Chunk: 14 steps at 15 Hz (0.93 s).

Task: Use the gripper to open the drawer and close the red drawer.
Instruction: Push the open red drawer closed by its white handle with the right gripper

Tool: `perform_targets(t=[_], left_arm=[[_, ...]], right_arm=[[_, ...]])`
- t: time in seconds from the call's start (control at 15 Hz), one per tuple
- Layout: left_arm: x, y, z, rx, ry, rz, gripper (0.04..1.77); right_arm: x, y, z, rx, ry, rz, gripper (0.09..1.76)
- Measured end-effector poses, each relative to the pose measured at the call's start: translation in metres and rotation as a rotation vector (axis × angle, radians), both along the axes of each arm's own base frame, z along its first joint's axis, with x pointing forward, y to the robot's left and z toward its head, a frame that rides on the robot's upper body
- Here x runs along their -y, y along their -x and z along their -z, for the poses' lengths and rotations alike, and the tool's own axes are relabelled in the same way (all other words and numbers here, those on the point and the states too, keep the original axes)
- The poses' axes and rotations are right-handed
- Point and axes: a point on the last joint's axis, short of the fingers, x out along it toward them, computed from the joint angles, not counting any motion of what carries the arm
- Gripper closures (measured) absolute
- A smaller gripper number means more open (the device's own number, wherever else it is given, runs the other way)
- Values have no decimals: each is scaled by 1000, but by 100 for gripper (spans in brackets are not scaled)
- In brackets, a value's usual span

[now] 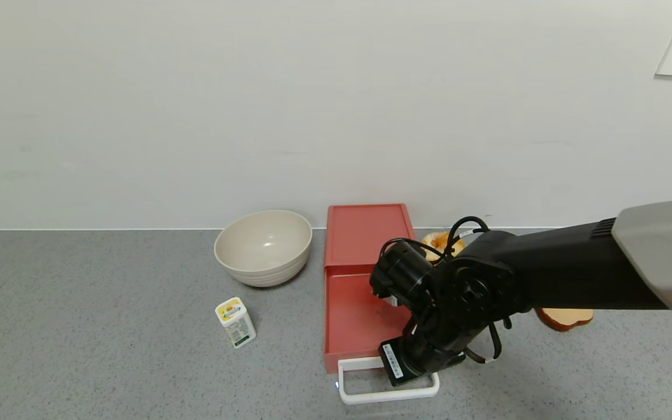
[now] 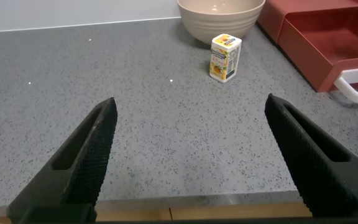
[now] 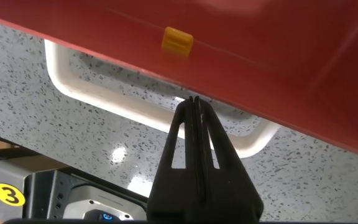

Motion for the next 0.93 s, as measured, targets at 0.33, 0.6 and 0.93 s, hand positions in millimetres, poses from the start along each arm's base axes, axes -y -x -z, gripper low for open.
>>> perform_targets(t=[0.33,0.6,0.93], left_arm=[[0,0,0,0,0,0,9],[0,0,0,0,0,0,9],[0,0,0,0,0,0,9]], right_arm=[[-4,-5,0,39,-17,9,173],[-9,-10,1,77,-55,10,173],[-12,-16,1,110,-74,18,173]])
